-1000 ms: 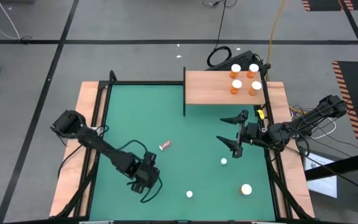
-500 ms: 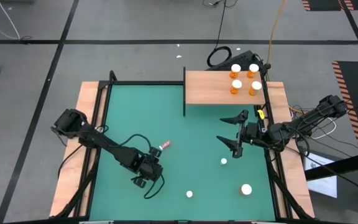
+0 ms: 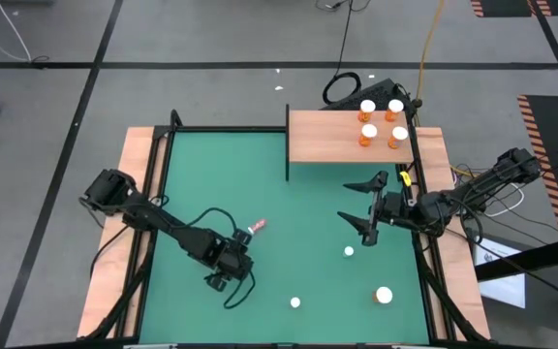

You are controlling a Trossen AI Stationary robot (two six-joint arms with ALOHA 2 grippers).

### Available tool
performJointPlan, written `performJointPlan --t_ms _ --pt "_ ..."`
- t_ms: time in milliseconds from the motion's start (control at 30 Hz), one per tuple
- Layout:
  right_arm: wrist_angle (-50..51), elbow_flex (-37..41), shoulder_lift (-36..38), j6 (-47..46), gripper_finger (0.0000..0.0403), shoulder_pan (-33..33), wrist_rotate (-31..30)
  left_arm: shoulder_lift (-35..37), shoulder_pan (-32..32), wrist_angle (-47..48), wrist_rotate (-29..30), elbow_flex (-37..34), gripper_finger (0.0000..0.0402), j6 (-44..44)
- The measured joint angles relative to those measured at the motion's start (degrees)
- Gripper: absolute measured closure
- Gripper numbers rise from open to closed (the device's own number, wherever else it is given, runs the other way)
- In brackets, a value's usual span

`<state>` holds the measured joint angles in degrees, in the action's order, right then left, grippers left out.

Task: Pick and place medicine bottles onto shelf by color
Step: Put the yellow pill bottle on the shelf

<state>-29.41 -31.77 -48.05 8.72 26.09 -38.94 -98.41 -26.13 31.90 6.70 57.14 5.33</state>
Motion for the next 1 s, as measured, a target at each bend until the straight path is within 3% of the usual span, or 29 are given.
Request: performJointPlan --t_ms 467,833,1000 --pt "-2.1 0.0 0.0 2.7 0.0067 0.0 0.0 0.4 -0.1 -8.6 1.1 -6.6 0.0197 0.6" --pt "-2.1 0.0 0.0 1.9 0.0067 0.0 -0.2 -0.1 -0.2 -10.2 2.9 -5.2 0.0292 -3.0" --pt "-2.1 0.0 0.0 1.0 0.0067 0.0 -0.2 -0.2 0.0 -9.9 5.4 -2.7 0.0308 -2.6"
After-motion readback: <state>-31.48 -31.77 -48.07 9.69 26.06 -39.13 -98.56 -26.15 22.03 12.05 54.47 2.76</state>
